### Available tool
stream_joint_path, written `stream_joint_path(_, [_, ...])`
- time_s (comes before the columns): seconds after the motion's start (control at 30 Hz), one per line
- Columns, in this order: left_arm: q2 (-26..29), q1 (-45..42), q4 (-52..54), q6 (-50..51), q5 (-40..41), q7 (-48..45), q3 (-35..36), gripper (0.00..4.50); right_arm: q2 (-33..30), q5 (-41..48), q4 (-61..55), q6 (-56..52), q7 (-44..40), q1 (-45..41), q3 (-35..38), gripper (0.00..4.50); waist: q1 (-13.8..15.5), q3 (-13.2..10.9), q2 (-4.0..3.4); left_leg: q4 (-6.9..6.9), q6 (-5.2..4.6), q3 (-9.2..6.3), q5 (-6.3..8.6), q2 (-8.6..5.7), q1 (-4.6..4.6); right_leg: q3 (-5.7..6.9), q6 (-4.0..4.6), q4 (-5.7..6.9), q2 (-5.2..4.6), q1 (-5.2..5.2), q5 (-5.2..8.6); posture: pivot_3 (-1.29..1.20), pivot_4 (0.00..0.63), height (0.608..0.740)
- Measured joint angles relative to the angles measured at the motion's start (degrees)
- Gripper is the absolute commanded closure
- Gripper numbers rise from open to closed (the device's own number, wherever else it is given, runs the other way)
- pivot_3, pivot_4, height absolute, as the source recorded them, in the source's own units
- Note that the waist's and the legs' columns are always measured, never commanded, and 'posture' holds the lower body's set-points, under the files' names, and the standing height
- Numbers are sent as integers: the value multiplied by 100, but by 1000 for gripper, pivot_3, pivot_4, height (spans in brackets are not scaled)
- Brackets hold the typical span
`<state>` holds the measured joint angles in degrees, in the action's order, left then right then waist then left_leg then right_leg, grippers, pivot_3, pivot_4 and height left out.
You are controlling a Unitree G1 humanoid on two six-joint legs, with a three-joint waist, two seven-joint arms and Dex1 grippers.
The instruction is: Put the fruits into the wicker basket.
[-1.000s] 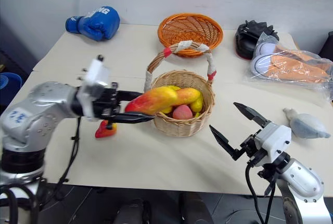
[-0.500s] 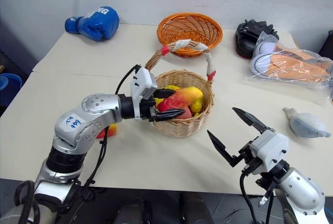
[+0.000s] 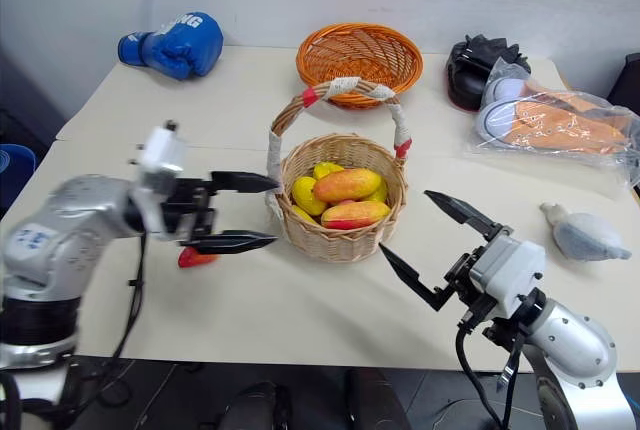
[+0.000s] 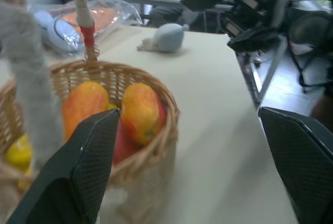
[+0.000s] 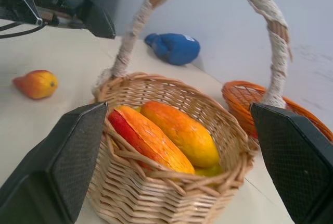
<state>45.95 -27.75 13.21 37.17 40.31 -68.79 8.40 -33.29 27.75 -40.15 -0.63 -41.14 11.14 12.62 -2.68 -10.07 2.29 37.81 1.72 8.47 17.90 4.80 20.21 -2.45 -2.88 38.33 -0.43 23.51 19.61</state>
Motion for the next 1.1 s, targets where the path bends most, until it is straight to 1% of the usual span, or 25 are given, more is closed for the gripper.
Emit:
stream_joint_path(0.13, [575,408,-1059,-538,-298,-100,743,28,-124,266,12,-233,-266,-506,-351,0,-44,0,1,-5,-3,-2,1,1,-1,4,0,-3,-2,0,0,0,150,740])
stream_joint_path(0.2, [996,771,-1786,-828,-589,-193,1021,28,-122,296,26,-370,-312,-764,-612,0,-84,-1,3,-17,-3,4,1,3,0,3,2,-6,-2,10,1,0,150,740])
stream_joint_path(0.27, [1212,955,-2411,-1055,-790,-207,1291,28,-106,296,101,-451,-340,-976,-817,0,-73,-2,4,-25,-3,5,1,4,3,9,6,-13,-6,15,3,0,150,740])
stream_joint_path(0.33, [1480,1171,-3009,-1441,-992,-334,1432,28,-52,293,285,-463,-406,-1251,-1000,0,-66,0,8,-31,-4,6,1,3,6,14,7,-23,-9,16,4,0,150,740])
stream_joint_path(0.4, [1821,1562,-3790,-1888,-1291,-567,1563,28,-2,293,502,-433,-546,-1419,-1095,0,-76,0,8,-48,-9,15,4,2,6,14,10,-35,-14,21,6,0,150,740])
stream_joint_path(0.47, [1928,1881,-4349,-2359,-1491,-720,1671,28,-2,277,763,-371,-706,-1516,-1109,0,-65,0,8,-54,-14,16,11,3,11,22,16,-44,-20,25,9,0,150,740])
stream_joint_path(0.57, [1926,1991,-4854,-2797,-1597,-784,1760,28,-2,229,1038,-223,-843,-1618,-1101,0,4,4,18,-52,-13,1,15,4,23,42,28,-44,-25,31,16,0,150,740])
stream_joint_path(0.67, [1814,1892,-4848,-3023,-1587,-777,1767,28,-2,194,1124,-130,-946,-1595,-1091,0,73,5,19,-52,-14,1,17,3,23,42,28,-42,-27,29,16,0,150,740])
stream_joint_path(0.83, [1302,1864,-3634,-2837,-1335,-975,1515,28,-2,199,1121,-36,-1124,-1316,-1074,0,93,6,20,-50,-14,0,17,3,20,42,24,-38,-28,21,13,0,150,740])
stream_joint_path(0.97, [775,1699,-2723,-2527,-1250,-635,1171,28,-3,196,1120,39,-1190,-1108,-980,0,72,6,20,-49,-15,0,17,5,10,37,19,-27,-20,16,10,0,150,740])
stream_joint_path(1.07, [333,1425,-2527,-2429,-1304,-348,813,28,-3,170,1120,72,-1198,-964,-982,0,54,6,19,-47,-15,-1,16,4,0,36,19,-17,-14,11,10,0,150,740])
stream_joint_path(1.1, [265,1372,-2543,-2448,-1376,-320,662,28,-3,158,1120,75,-1195,-954,-983,0,37,6,19,-44,-14,-1,15,4,0,34,19,-12,-12,12,10,0,150,740])
